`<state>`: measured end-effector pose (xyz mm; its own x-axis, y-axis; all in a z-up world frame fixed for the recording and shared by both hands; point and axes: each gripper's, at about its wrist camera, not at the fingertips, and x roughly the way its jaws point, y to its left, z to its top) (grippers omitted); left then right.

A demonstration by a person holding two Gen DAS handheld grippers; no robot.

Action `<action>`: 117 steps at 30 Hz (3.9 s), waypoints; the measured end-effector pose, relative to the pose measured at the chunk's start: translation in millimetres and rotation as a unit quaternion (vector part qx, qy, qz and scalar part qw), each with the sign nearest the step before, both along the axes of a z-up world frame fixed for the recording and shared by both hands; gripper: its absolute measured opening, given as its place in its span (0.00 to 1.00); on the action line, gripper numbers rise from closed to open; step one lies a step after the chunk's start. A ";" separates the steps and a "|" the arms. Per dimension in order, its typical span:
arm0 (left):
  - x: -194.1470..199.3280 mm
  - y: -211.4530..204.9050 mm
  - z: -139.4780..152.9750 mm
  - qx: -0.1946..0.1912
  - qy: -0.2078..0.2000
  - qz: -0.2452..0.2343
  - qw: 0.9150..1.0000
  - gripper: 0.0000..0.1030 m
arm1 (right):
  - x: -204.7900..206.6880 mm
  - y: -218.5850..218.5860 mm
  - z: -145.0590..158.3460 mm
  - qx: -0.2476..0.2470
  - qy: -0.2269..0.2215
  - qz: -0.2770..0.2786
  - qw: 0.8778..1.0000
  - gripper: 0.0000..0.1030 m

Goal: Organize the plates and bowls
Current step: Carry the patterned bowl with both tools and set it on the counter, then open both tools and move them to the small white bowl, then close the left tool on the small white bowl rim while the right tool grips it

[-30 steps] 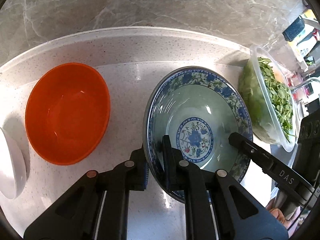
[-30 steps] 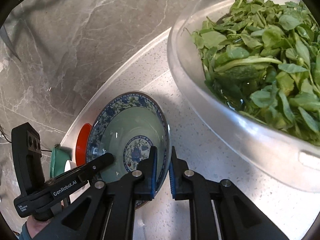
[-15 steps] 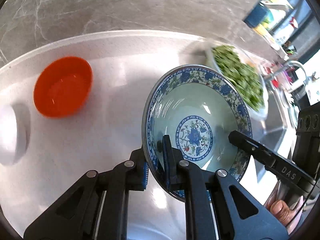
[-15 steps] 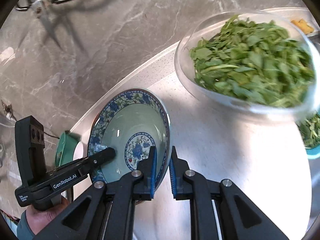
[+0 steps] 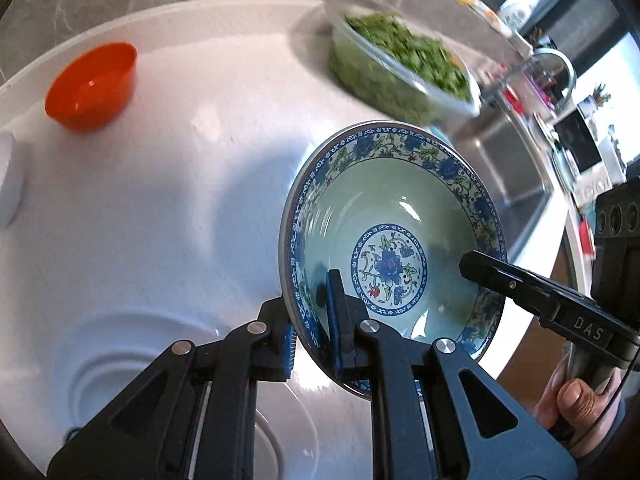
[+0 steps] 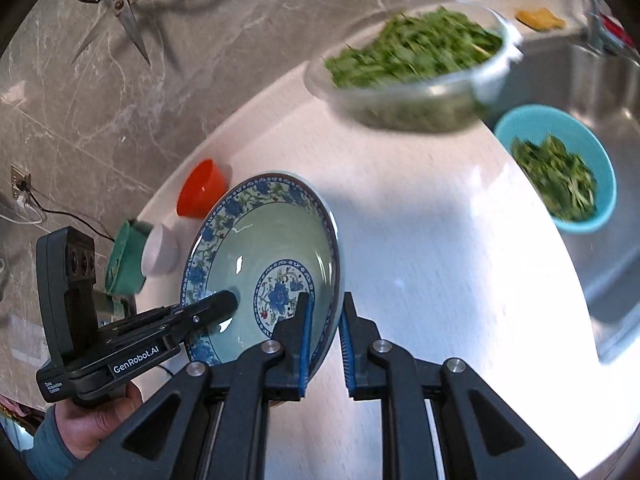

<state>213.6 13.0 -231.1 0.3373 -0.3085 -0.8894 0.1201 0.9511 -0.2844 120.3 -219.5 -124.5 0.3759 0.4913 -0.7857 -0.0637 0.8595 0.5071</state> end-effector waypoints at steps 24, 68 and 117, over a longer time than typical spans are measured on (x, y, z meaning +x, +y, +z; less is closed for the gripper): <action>-12.2 -62.3 -65.3 0.027 0.029 -0.053 0.998 0.16 | -40.4 -34.8 -46.3 0.002 0.044 -0.041 0.998 0.22; -106.2 150.9 30.2 -0.059 -0.082 0.251 0.963 1.00 | 26.7 13.5 5.0 0.176 -0.006 0.055 0.983 0.82; 84.4 401.0 -60.2 -0.006 -0.015 0.228 0.974 0.36 | 158.7 383.1 -55.3 -0.016 0.108 0.176 0.978 0.44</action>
